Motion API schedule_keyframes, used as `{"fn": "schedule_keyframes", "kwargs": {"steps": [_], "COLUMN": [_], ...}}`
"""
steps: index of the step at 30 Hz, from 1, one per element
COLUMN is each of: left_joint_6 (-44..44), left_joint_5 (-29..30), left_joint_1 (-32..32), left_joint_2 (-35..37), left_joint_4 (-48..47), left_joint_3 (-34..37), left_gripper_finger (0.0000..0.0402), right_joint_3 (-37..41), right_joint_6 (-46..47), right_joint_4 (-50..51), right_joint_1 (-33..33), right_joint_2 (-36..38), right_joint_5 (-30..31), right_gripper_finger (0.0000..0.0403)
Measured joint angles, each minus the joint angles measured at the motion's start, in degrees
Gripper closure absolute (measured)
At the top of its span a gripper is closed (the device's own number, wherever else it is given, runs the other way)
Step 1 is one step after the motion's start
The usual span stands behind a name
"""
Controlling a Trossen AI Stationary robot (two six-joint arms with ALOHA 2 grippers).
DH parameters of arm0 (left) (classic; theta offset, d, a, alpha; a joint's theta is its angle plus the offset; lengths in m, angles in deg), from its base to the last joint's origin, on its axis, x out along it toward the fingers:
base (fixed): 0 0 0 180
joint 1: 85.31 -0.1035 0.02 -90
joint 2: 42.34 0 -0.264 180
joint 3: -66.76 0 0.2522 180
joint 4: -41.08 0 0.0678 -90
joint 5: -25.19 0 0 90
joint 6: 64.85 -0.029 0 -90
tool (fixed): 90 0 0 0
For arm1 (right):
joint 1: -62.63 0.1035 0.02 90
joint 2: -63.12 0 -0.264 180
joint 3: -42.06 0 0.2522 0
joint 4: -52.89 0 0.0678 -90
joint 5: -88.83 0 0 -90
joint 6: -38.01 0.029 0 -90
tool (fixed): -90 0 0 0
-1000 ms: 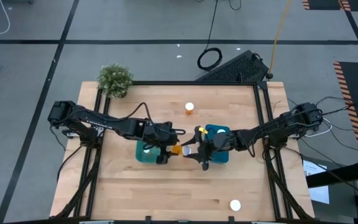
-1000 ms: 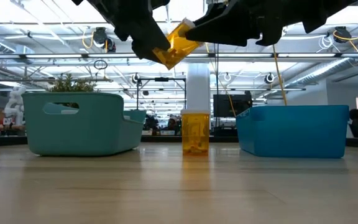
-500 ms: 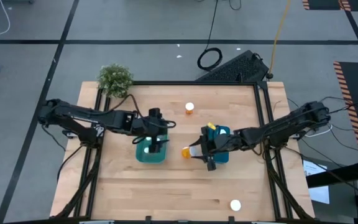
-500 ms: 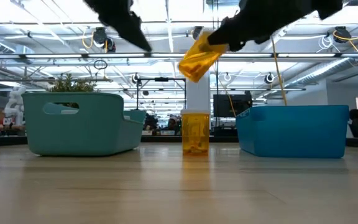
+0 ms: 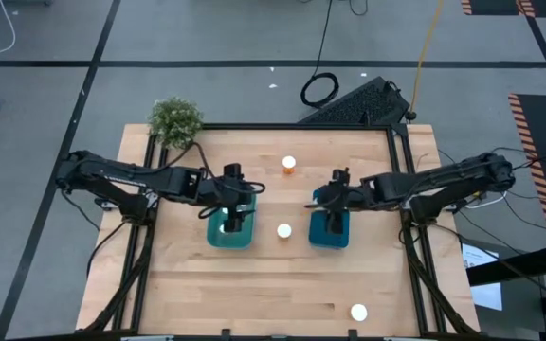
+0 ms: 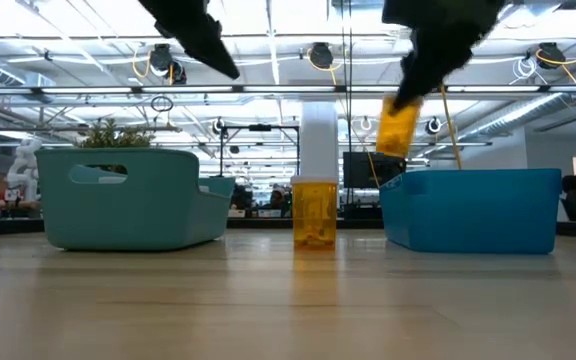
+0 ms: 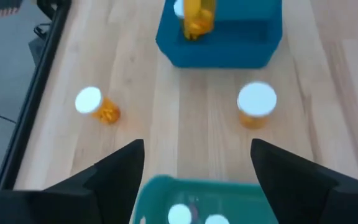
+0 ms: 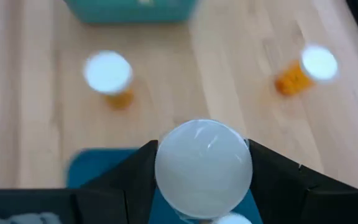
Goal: Pick and place medicine bottles into bin by pill shape (circle, oval)
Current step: Put the large orange pill bottle into the blue bin
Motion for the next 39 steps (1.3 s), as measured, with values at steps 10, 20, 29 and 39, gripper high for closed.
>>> {"fn": "schedule_keyframes", "kwargs": {"steps": [10,20,29,39], "left_joint_6": [-1.2,-1.7,-1.6,-1.6], "left_joint_5": [-0.1,-0.1,-0.2,-0.3], "left_joint_1": [-0.2,-0.3,-0.3,-0.3], "left_joint_2": [-0.1,-0.1,-0.1,-0.1], "left_joint_4": [0.2,0.8,2.1,2.1], "left_joint_3": [0.1,0.1,0.1,0.1], "left_gripper_finger": [0.0126,0.0124,0.0128,0.0128], "right_joint_3": [3.2,8.0,10.5,10.7], "right_joint_6": [0.7,0.9,0.9,0.9], "right_joint_4": [1.3,-4.7,-7.4,-5.8], "right_joint_1": [-5.8,-6.9,-6.9,-6.9], "right_joint_2": [-1.9,-2.7,-4.5,-5.0], "right_joint_5": [-1.9,-6.3,-6.3,-6.1], "right_gripper_finger": [0.0190,0.0187,0.0186,0.0186]}}
